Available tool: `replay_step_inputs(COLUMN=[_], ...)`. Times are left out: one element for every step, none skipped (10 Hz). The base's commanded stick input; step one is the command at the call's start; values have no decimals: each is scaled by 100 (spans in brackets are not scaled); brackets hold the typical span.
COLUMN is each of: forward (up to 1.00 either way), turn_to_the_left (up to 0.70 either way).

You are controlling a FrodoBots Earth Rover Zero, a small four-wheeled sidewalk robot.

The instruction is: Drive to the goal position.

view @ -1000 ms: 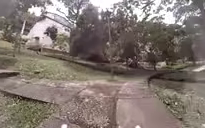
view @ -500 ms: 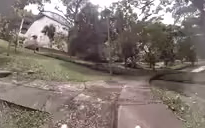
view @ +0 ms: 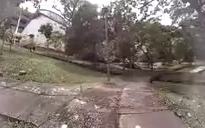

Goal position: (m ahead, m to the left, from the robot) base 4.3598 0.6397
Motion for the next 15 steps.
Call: replay_step_inputs(forward=[50, 50, 50, 50, 50, 50, 50, 50, 50, 50, 50, 50, 50, 50, 50], turn_to_the_left=[-27, 0, 0, -50, -50, -24, 0, 0, -39, -44, -13, 0, 0, -45, -13])
